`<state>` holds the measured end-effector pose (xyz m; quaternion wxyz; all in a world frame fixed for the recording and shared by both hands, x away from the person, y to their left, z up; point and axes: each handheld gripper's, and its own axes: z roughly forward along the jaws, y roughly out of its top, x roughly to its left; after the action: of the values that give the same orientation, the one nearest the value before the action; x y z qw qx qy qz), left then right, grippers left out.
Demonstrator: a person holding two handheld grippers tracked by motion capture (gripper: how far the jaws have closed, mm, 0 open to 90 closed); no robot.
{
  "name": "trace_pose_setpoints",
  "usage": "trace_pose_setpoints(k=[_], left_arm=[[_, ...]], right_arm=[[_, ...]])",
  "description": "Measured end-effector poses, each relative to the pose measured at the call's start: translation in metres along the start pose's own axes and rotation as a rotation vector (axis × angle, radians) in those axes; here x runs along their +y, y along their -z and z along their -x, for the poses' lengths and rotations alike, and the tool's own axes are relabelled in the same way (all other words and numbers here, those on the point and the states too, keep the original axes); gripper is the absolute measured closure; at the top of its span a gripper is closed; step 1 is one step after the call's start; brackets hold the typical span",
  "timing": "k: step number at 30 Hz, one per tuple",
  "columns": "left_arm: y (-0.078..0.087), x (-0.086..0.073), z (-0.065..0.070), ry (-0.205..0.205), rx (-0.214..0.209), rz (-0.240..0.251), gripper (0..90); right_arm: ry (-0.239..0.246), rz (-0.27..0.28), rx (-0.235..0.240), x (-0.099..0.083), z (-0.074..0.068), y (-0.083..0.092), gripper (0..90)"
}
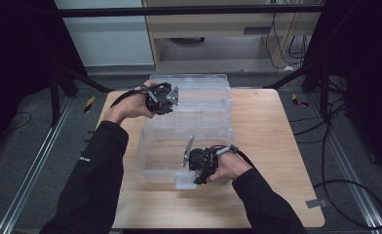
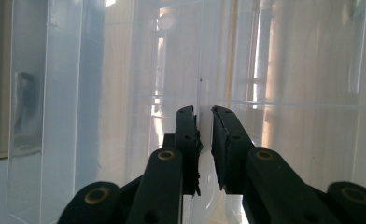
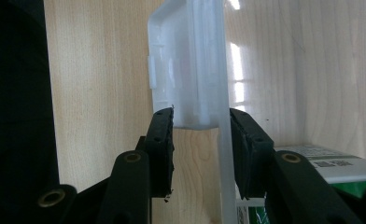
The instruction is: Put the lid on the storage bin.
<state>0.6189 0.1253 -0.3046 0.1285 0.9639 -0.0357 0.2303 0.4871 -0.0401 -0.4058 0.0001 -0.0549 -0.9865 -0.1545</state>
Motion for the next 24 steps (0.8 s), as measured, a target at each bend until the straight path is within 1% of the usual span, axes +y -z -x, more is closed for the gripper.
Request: trace_pose_setpoints(k=[5,7,9,10,12,13,15,17,19,20,21,24], left_arm=[[0.002,0.001,0.001,-0.007,-0.012,0.003,84.0],[0.003,0.002,0.001,-0.006,-0.015,0.003,84.6],[0.005,0.003,0.002,-0.008,-0.021,-0.007,85.3],[0.006,0.004,0.002,-0.013,-0.02,-0.017,85.5],[0.007,0.004,0.004,-0.012,-0.018,-0.013,85.7],[0.009,0.005,0.004,-0.018,-0.018,-0.02,85.8],[0.01,0.004,0.005,-0.016,-0.017,-0.003,86.0],[0.013,0.005,0.007,-0.019,-0.023,0.0,86.2],[0.016,0.005,0.008,-0.031,-0.027,-0.011,86.2],[0.017,0.005,0.01,-0.034,-0.027,-0.014,86.1],[0.017,0.004,0.011,-0.033,-0.023,0.002,86.2],[0.02,0.003,0.012,-0.031,-0.033,0.012,86.4]], right_arm=[[-0.008,0.003,-0.006,0.0,-0.001,0.0,63.5],[-0.002,0.004,-0.006,-0.001,-0.001,0.0,63.6],[-0.007,0.003,-0.008,0.0,-0.001,0.0,63.6],[-0.001,0.0,-0.009,0.0,-0.001,0.0,63.7],[-0.003,-0.006,-0.009,0.0,-0.001,0.0,63.7],[-0.005,-0.007,-0.009,0.0,-0.001,0.0,63.7],[-0.004,-0.004,-0.012,0.0,-0.002,0.0,63.8],[-0.003,-0.005,-0.011,0.0,-0.002,0.0,63.8],[-0.005,-0.012,-0.01,0.0,-0.003,0.0,63.7],[0.004,-0.005,-0.01,0.0,-0.002,0.0,63.7],[0.004,-0.005,-0.011,0.0,-0.003,0.0,63.7],[0.0,-0.007,-0.009,0.0,-0.004,0.0,63.6]])
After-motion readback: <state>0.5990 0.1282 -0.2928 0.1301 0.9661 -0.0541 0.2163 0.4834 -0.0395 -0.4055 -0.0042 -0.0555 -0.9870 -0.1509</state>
